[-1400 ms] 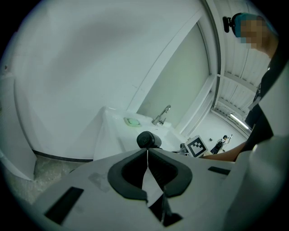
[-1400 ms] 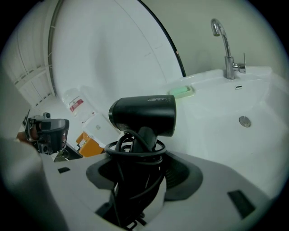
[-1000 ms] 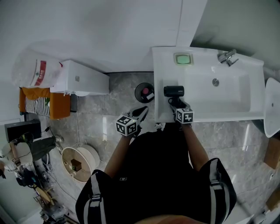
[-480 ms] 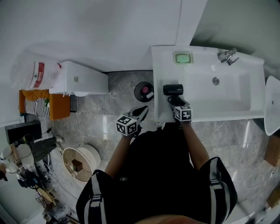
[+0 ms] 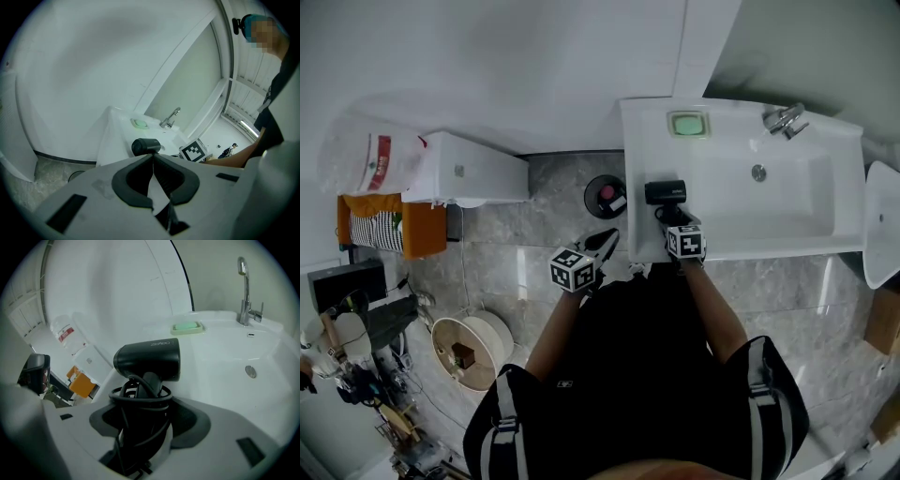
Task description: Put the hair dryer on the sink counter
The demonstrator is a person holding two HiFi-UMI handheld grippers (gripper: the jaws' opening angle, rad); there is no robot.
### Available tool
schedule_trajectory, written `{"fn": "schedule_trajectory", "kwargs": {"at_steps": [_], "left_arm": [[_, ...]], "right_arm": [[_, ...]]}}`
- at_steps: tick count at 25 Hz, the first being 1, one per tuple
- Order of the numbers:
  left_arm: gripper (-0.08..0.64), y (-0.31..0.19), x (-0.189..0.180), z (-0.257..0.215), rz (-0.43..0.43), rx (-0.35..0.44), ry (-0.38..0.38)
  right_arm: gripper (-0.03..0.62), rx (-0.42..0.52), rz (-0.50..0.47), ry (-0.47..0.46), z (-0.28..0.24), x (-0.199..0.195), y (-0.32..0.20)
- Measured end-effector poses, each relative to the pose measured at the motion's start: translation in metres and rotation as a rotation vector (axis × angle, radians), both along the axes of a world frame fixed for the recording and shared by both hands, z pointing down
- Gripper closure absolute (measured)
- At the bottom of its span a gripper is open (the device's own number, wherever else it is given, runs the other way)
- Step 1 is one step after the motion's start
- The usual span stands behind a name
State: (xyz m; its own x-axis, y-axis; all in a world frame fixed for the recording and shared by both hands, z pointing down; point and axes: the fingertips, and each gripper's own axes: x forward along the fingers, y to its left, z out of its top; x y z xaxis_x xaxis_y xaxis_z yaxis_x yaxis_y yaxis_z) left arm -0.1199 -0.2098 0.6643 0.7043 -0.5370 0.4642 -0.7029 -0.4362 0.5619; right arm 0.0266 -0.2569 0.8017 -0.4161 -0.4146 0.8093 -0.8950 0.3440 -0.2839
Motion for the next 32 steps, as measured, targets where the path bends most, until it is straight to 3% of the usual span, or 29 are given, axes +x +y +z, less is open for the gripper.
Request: {"fn": "schedule_trajectory", "kwargs": {"at_steps": [14,20,32], "left_arm": [[0.541,0.006,0.005,0.000,0.003,0.005,0.011],[0.541,0.012,0.007,-0.004,0.013,0.016,0.021],[0.540,0.031,0.010,-0.012,0.051,0.066,0.045]], "right_arm": [[0.273,-0.009,-0.013,0.026,0.002,-0.003,0.000],[0.230,-0.016,-0.063,0.040,-0.001,-0.005,0.005],[0.230,0.102,-0.009,0.034,-0.042,0.012,0.035]]}}
